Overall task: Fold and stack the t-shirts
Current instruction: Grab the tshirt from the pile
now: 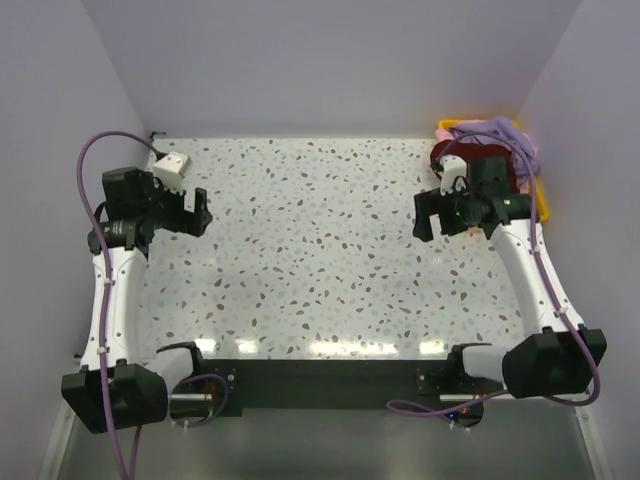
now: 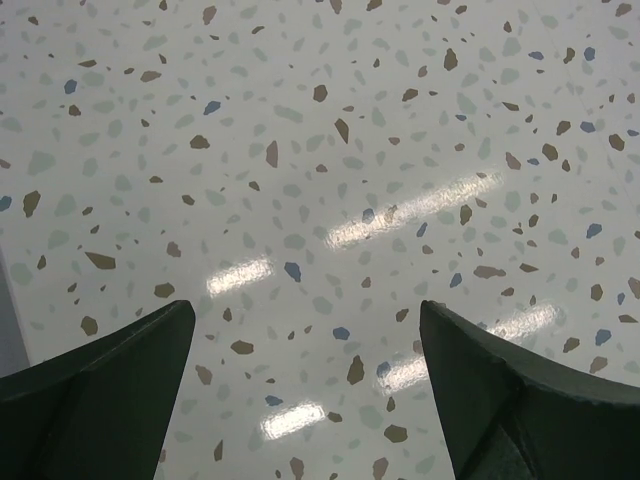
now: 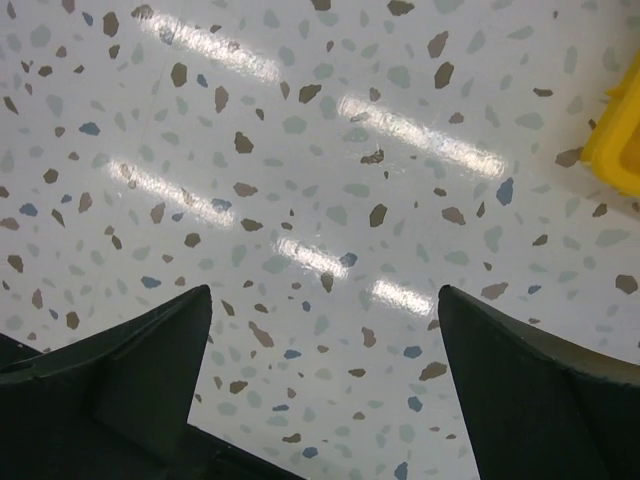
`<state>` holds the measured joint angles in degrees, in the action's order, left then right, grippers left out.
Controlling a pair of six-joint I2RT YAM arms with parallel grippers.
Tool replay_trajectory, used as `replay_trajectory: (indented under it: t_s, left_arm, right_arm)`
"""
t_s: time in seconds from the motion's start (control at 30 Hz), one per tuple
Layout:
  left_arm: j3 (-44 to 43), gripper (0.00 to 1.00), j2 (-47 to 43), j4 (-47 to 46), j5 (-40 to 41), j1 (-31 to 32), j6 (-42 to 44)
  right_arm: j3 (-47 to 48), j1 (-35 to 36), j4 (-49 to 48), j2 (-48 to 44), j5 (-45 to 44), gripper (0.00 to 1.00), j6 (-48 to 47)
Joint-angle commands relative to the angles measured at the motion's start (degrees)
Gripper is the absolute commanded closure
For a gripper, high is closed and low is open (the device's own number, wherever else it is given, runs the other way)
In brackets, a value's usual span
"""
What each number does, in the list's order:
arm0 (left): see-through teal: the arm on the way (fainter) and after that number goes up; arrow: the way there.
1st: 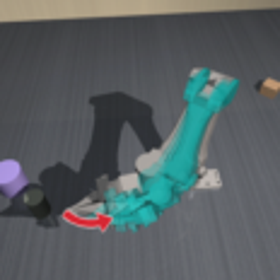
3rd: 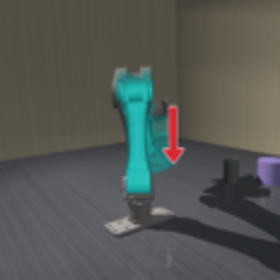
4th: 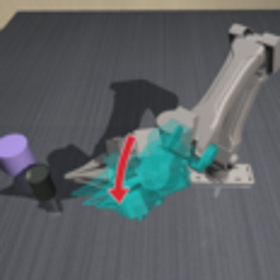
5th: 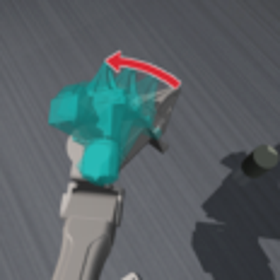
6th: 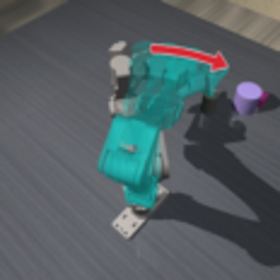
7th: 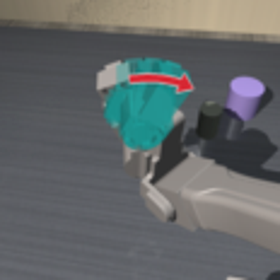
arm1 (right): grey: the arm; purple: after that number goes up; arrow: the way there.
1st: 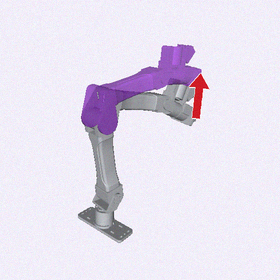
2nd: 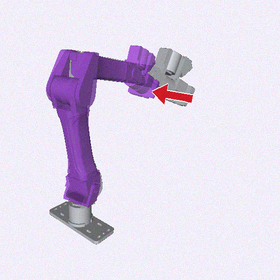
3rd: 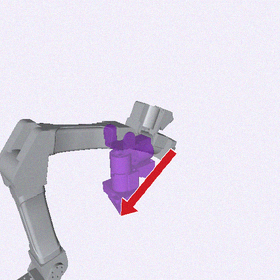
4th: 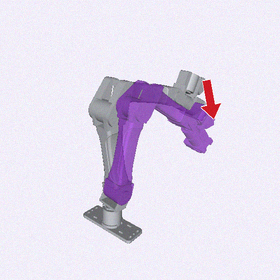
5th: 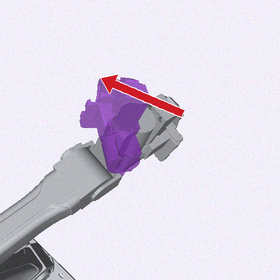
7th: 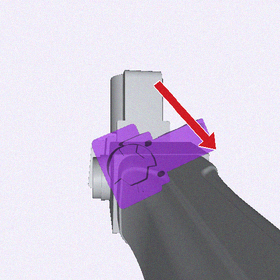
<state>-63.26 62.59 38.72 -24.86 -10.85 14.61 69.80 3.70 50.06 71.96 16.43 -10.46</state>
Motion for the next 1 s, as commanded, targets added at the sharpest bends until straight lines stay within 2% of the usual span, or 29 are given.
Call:
replay_trajectory:
  t_s: [0.0, 0.13, 0.23, 0.4, 0.73, 0.97]
  left_arm:
    - [-2.2, 0.0, -0.5, -0.8, 0.8, 0.0, 0.9]
    - [-3.5, 0.0, 0.1, -0.8, 0.2, 0.7, 1.6]
    - [-4.3, 0.0, 0.7, -0.4, 1.9, 1.4, 3.0]
    - [-5.5, 0.0, 2.1, 1.1, 0.8, 1.4, 4.3]
    - [-5.5, 0.0, 3.6, 0.4, -2.0, 1.4, 4.5]
    - [-5.6, 0.0, 4.6, 0.4, -1.8, 1.4, 5.3]
  right_arm:
    - [6.0, -2.0, 2.0, 1.2, -0.6, 0.01, -1.0]
    - [11.7, -10.6, 4.3, 7.6, 3.7, 0.01, -4.6]
    - [19.2, -14.0, 6.5, 14.5, 2.0, 0.01, -7.9]
    - [30.7, -19.8, 4.9, 24.7, -0.8, 0.01, -11.5]
    - [53.2, -22.3, 3.6, 47.3, -4.8, 0.01, -11.9]
    - [59.7, -22.4, 4.2, 57.0, -2.5, 0.01, -10.5]
